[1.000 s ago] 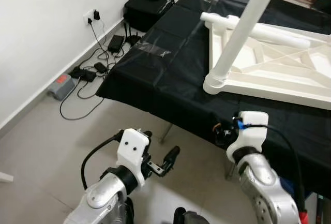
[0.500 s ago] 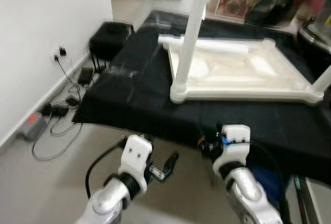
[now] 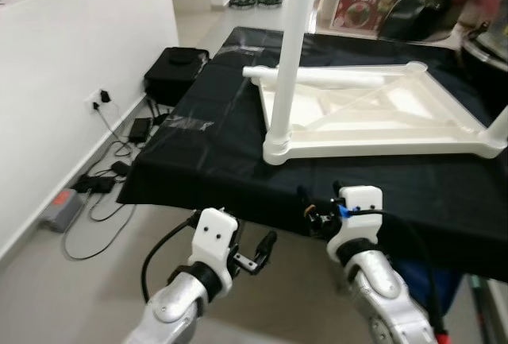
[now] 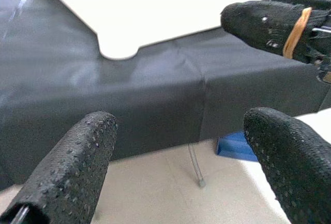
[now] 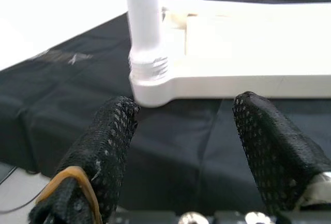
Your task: Building children table
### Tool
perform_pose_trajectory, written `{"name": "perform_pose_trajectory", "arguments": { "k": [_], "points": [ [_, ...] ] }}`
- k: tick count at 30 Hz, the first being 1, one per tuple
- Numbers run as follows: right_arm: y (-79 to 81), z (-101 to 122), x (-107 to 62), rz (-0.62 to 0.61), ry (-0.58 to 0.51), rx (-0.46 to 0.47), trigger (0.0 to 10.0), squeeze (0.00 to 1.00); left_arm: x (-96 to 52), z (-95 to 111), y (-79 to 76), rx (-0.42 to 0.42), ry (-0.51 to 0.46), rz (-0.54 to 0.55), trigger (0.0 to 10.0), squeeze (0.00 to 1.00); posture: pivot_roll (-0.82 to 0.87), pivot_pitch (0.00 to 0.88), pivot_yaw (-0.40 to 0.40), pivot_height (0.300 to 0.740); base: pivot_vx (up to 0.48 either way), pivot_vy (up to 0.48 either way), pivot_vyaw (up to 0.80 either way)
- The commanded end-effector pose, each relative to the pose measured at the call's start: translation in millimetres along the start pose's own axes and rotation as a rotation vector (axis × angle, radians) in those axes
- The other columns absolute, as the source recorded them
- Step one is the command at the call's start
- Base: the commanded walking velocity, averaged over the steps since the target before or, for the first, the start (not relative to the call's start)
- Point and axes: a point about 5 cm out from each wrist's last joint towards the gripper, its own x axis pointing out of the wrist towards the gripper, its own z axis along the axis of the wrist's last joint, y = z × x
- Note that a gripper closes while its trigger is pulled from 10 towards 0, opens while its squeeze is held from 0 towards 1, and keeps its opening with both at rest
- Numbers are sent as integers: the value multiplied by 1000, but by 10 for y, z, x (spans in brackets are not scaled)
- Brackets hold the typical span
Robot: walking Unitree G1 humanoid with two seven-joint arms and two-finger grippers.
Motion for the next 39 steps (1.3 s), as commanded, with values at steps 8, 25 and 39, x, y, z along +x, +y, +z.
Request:
{"name": "perform_pose_trajectory", "arguments": {
  "k": [8, 25, 39],
  "points": [
    [-465, 431, 215, -273, -184, 2, 10000, 0, 18, 12, 41, 6, -26, 24, 10000, 0, 122, 62, -54, 740, 52, 0, 0],
    [-529, 1183, 439, -338, -409, 92, 10000, 0, 187, 1018, 121, 95, -378, 102, 10000, 0, 134, 39, -63, 740, 0, 0, 0],
    [-645, 1380, 515, -391, -465, 107, 10000, 0, 149, 1538, 178, 186, -556, 209, 10000, 0, 137, 15, -69, 740, 0, 0, 0]
  ]
}}
